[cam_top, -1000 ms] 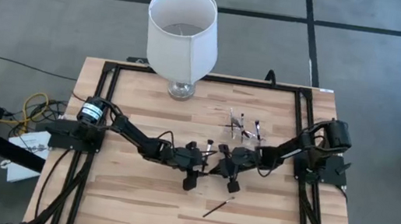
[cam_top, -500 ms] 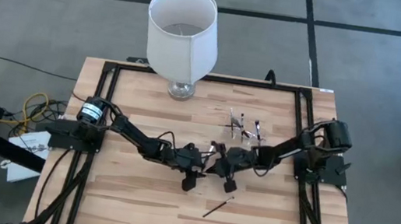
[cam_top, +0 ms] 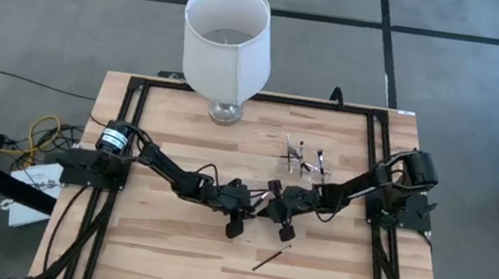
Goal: Pick & Place Makeup Supplies
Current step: Put the black makeup brush into the transparent organizer
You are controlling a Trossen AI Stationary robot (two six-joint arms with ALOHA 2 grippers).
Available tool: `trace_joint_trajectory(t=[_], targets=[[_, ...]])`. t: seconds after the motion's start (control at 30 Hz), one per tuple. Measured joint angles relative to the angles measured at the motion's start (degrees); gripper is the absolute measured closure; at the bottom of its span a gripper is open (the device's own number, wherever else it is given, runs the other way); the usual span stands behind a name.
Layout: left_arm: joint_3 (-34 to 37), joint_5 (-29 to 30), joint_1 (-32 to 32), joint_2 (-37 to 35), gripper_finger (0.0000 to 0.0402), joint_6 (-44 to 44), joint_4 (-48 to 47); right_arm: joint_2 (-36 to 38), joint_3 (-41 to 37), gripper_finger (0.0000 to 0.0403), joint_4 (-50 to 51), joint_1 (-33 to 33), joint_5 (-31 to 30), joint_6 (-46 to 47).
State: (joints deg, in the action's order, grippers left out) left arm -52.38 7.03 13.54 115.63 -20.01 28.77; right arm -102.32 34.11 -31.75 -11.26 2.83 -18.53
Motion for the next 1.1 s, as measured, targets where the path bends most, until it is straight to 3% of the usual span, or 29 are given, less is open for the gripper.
trace_joint_trajectory(t=[0.37,0.63,0.9,1.1], targets=[[0.0,0.0,0.0,0.0,0.0311,0.0,0.0,0.0,0.0,0.0396,-0.5,0.1,-0.4,-0.1],[0.0,0.4,0.0,0.0,0.0386,-0.2,-0.1,0.0,0.0,0.0382,-0.4,0.1,-0.7,0.1],[0.0,0.2,0.0,0.1,0.0387,-1.5,-0.2,0.0,0.0,0.0353,-1.7,0.0,-2.6,0.7],[0.0,3.3,0.0,0.1,0.0386,-1.5,0.1,3.3,3.2,0.034,-2.5,-0.3,-6.6,11.4]])
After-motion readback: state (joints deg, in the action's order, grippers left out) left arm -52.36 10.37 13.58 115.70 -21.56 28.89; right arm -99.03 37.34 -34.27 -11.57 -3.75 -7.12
